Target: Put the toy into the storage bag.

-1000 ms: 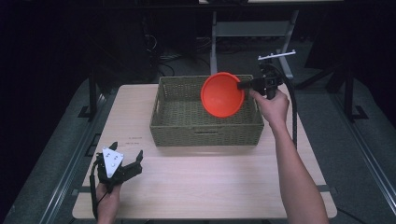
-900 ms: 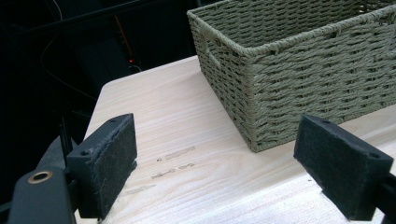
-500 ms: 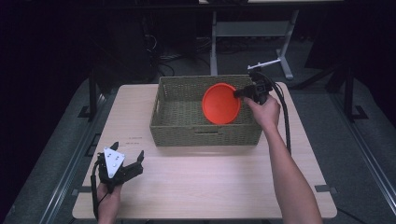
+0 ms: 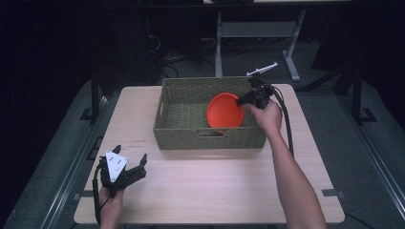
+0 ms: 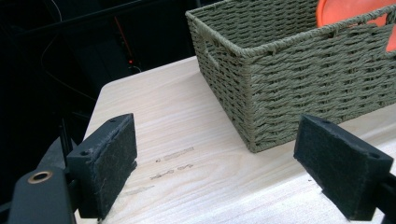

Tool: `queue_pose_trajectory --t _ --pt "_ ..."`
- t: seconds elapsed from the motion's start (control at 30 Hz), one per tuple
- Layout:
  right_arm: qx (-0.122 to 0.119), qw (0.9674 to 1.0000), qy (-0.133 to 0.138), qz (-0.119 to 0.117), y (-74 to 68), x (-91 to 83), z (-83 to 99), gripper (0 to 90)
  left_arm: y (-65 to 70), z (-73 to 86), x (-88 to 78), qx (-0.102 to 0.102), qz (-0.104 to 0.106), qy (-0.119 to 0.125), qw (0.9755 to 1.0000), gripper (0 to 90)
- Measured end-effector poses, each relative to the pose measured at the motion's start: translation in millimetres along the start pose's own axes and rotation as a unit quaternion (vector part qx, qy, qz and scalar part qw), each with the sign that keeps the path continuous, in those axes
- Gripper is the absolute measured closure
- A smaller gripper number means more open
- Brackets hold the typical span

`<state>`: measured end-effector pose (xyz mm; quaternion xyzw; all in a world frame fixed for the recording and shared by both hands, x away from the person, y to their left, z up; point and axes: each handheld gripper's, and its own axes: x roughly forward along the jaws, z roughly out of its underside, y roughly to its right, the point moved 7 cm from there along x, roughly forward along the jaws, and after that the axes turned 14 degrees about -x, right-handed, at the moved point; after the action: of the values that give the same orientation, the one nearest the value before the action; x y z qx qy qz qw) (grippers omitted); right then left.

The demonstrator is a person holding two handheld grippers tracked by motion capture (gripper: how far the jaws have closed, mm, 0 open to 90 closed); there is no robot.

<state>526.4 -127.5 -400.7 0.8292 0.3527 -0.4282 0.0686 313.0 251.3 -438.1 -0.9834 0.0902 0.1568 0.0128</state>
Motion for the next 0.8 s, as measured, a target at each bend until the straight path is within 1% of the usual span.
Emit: queue_pose_trajectory --t 0.03,0.13,0.2,0.27,0.33,0.43,0.47,0.53,0.6,0.7,0.73,0.8 --pt "-0.002 0.9999 -0.015 0.005 -0.9 5.4 1.1 81.7 -1.0 0.1 -0.2 -0.001 -0.001 -0.002 1.0 12.7" --pt "-0.01 0.999 -0.039 0.02 0.3 12.0 4.1 81.6 -1.5 -0.2 -0.8 -0.004 -0.003 0.0 1.0 12.7" --pt "-0.016 0.9982 -0.049 0.03 1.8 15.6 6.3 81.6 -1.8 -0.4 -0.8 -0.003 -0.003 0.001 1.0 12.7" --pt "-0.01 0.9984 -0.048 0.027 2.1 15.6 6.5 81.4 -1.7 -0.3 -0.7 -0.003 -0.003 0.001 1.0 12.7" --pt "-0.012 0.998 -0.053 0.031 1.9 15.3 6.6 80.8 -1.5 -0.3 -0.7 -0.003 -0.003 0.0 1.0 12.7" --pt "-0.013 0.9981 -0.052 0.032 1.4 14.7 6.3 79.9 -1.2 -0.5 -1.1 -0.002 -0.003 0.001 1.0 12.7" --pt "-0.014 0.998 -0.052 0.034 1.6 14.5 6.3 79.1 -1.3 -0.6 -1.2 -0.002 -0.003 0.001 1.0 12.7" --pt "-0.013 0.998 -0.049 0.039 2.7 12.7 5.7 74.3 -1.6 -0.6 -1.4 -0.002 -0.003 0.001 1.0 12.7" --pt "-0.014 0.9977 -0.049 0.046 4.2 10.0 5.8 73.9 -1.9 -0.6 -1.5 -0.001 -0.004 0.0 1.0 12.7" --pt "-0.013 0.9975 -0.05 0.047 5.8 7.2 7.0 73.6 -1.3 -0.6 -1.1 -0.003 -0.003 0.001 1.0 12.7" --pt "-0.012 0.9979 -0.045 0.045 6.6 5.5 6.8 72.5 -0.8 -0.6 -0.8 -0.003 -0.002 0.002 1.0 12.7" --pt "-0.01 0.9982 -0.035 0.048 7.4 1.7 4.9 72.2 -0.6 -0.6 -0.8 -0.003 -0.002 0.002 1.0 12.7"
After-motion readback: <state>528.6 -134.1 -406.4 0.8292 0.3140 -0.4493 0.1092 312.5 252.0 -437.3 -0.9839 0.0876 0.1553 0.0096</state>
